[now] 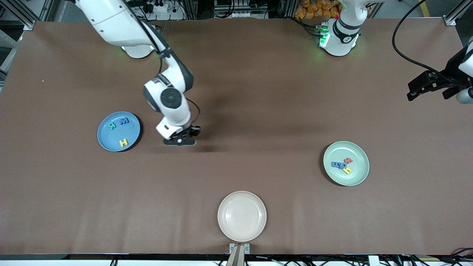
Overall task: Sort uppercase to blue plate, lowercase to green plate
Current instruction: 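Carry the pink letter with the right gripper to the blue plate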
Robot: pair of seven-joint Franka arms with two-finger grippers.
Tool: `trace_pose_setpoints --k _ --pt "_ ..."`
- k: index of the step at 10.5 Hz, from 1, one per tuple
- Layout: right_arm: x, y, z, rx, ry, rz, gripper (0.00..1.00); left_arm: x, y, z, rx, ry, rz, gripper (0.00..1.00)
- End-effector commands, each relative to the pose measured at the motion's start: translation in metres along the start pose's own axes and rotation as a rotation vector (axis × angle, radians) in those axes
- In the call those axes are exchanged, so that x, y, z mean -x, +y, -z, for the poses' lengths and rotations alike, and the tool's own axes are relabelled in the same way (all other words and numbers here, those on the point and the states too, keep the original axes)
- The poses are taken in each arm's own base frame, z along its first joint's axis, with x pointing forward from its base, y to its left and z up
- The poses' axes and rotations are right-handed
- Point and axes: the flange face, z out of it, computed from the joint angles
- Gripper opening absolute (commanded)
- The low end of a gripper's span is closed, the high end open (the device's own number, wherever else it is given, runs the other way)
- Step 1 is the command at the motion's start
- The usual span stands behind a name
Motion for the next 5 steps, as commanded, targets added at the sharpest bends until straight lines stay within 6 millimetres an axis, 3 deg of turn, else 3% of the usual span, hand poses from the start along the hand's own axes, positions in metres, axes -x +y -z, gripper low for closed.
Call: trace_pose_setpoints --k 1,3,5 --pt "0.002 0.083 0.021 0.026 -0.029 0.120 0.36 0.001 0.004 0.003 0.021 0.004 -0.007 1.00" --pt "-0.004 0.164 0.033 0.055 -0.094 0.195 0.36 0.000 0.005 0.002 0.021 0.004 -0.009 1.00" --pt "0.007 0.231 0.033 0.000 -0.133 0.250 0.36 0.000 0.005 0.002 0.021 0.002 -0.009 1.00"
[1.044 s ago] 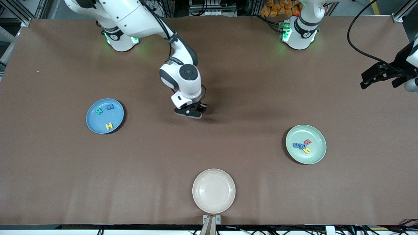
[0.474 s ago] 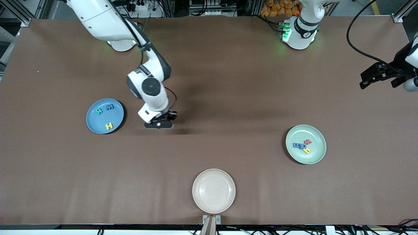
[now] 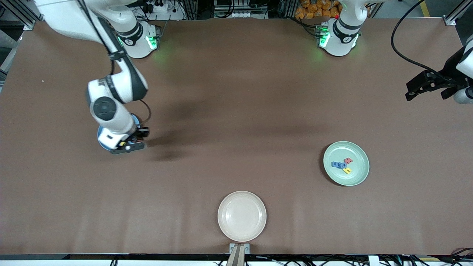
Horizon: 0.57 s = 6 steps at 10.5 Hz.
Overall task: Sort uppercase to blue plate, lowercase to green plate
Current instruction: 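Carry the pink letter with the right gripper to the blue plate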
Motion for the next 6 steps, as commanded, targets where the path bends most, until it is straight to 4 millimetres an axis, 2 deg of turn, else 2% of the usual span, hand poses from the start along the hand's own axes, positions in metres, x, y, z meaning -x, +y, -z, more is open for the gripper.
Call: trace_pose_setpoints --k 1,4,6 --pt "0.036 0.048 -0.006 -0.060 -0.049 0.049 0.36 0.000 0.001 0.002 0.020 0.003 -0.002 1.00" --pt "0.054 0.041 -0.035 -0.154 -0.096 -0.028 0.37 -0.001 0.001 0.001 0.021 0.002 -0.002 1.00" --pt "0.058 0.025 -0.046 -0.212 -0.105 -0.067 0.37 -0.003 0.001 -0.002 0.023 -0.005 -0.002 1.00"
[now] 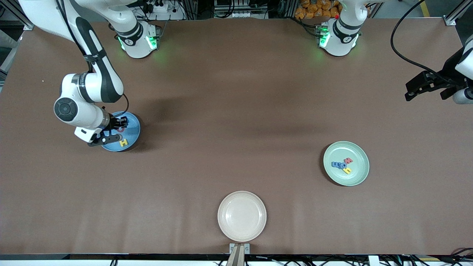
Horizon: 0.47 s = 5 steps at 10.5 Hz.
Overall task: Sort uppercase to blue plate, lowercase to green plate
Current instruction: 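Carry the pink letter with the right gripper to the blue plate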
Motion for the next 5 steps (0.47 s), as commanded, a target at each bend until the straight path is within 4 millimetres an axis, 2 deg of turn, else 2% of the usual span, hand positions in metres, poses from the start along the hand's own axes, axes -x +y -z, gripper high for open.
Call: trace_pose_setpoints --k 1,3,4,5 --pt "0.0073 -0.0140 -0.0096 -0.044 0.012 -0.014 0.40 -0.0021 0.0012 0.0001 0.023 0.000 -0.001 1.00" --pt "0.0080 -0.0126 -0.0101 -0.046 0.008 -0.017 0.49 -0.0020 0.0012 -0.0001 0.022 -0.002 -0.002 1.00" --pt "0.0076 -0.0126 -0.0076 -0.046 0.009 -0.017 0.77 -0.0021 0.0012 0.0001 0.023 0.000 -0.001 1.00" --pt "0.0065 -0.0119 -0.0014 -0.046 0.014 -0.012 0.79 -0.0023 -0.0005 0.0000 0.022 0.000 0.000 1.00"
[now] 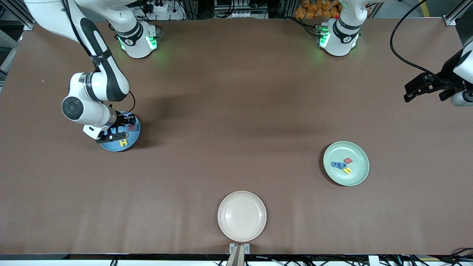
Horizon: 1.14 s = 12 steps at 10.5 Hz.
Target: Sort uppercase to blue plate, lowercase to green plate
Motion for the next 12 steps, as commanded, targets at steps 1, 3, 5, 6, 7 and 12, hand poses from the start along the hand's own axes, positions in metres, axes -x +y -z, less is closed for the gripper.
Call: trace_pose_setpoints --k 1,3,5,6,7,12 --pt "0.000 0.000 0.016 -0.017 0.022 0.007 0.86 -0.001 -0.002 0.003 0.019 0.005 0.000 1.00" --pt "-0.009 0.001 0.051 -0.002 0.058 0.039 0.86 0.000 -0.003 0.006 0.013 0.010 -0.001 1.00" --pt "-0.020 0.004 0.101 0.015 0.052 0.064 0.86 -0.001 -0.007 0.005 0.014 0.008 0.005 1.00" --pt "-0.016 0.009 0.133 0.021 0.074 0.056 0.86 -0.001 -0.007 0.005 0.014 0.008 0.003 1.00" --pt "-0.008 0.016 0.174 0.016 0.103 0.044 0.86 -0.001 -0.008 0.005 0.013 0.008 0.000 1.00" --pt "0.030 0.028 0.347 0.033 0.163 0.014 0.90 0.000 -0.011 0.014 0.012 0.017 0.001 1.00"
